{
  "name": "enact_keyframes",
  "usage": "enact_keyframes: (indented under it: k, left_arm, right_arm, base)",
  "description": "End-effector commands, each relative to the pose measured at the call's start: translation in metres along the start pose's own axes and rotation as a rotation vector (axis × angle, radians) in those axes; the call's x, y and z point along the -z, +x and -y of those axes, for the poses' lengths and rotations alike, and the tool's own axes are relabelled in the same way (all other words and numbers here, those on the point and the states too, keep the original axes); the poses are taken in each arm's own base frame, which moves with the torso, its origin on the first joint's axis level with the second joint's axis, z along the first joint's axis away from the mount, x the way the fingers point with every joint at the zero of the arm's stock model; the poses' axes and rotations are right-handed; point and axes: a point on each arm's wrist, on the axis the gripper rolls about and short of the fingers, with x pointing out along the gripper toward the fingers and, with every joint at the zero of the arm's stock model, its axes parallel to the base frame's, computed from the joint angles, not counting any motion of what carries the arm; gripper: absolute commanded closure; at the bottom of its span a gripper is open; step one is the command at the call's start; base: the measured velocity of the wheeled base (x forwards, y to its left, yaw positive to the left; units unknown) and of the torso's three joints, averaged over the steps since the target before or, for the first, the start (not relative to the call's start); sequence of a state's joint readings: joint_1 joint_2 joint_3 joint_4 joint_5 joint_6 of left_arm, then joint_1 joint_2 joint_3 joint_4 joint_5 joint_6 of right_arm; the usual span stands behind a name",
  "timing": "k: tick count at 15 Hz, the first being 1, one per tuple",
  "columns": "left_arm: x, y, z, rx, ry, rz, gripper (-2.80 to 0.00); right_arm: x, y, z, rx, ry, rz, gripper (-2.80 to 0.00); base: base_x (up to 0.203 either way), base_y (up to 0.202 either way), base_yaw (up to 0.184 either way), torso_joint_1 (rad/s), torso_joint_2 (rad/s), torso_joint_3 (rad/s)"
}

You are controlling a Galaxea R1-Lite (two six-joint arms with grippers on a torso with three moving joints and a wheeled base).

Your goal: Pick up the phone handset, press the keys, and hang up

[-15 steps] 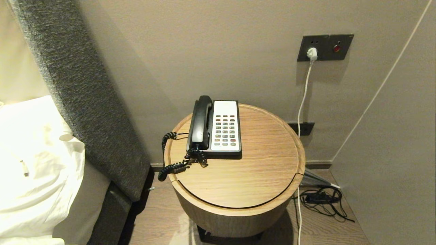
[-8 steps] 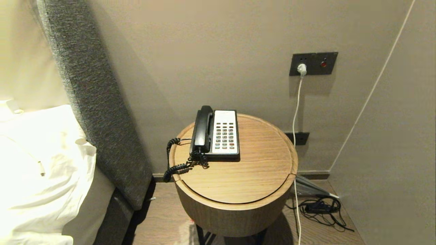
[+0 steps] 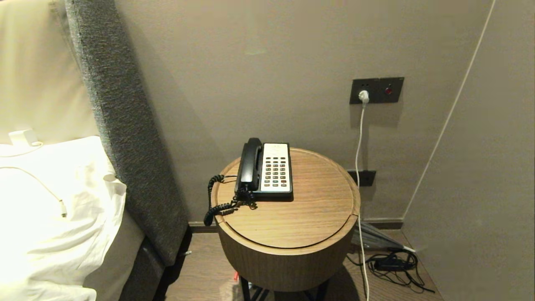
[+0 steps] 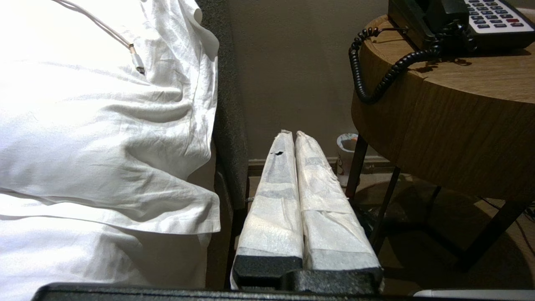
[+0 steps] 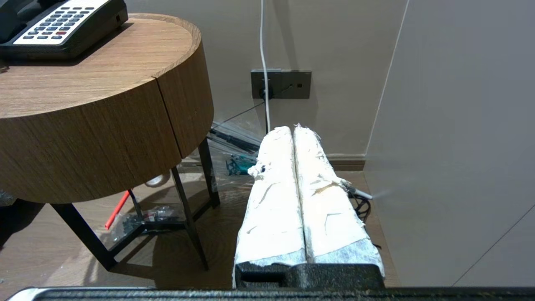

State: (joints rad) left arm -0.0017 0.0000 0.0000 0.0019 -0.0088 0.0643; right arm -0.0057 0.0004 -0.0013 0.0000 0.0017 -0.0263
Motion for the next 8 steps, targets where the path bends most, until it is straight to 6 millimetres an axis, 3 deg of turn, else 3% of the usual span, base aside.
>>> enact_keyframes:
  k: [1,8]
  left_arm:
    - [0.0004,0.0002,0.0000,-0.001,0.000,-0.003,0.00]
    - [0.0004,0.0002,0.0000,-0.001,0.000,-0.003,0.00]
  right_arm:
    - [0.0003,-0.0003,0.0000,-0.001,0.005,0.001,0.00]
    - [0.0000,-0.0003,0.0000,-0.001,0.020,0.004,0.00]
  base:
    - [0.000,0.000,0.000,0.000,0.00,0.000]
    - [0.000,0.000,0.000,0.000,0.00,0.000]
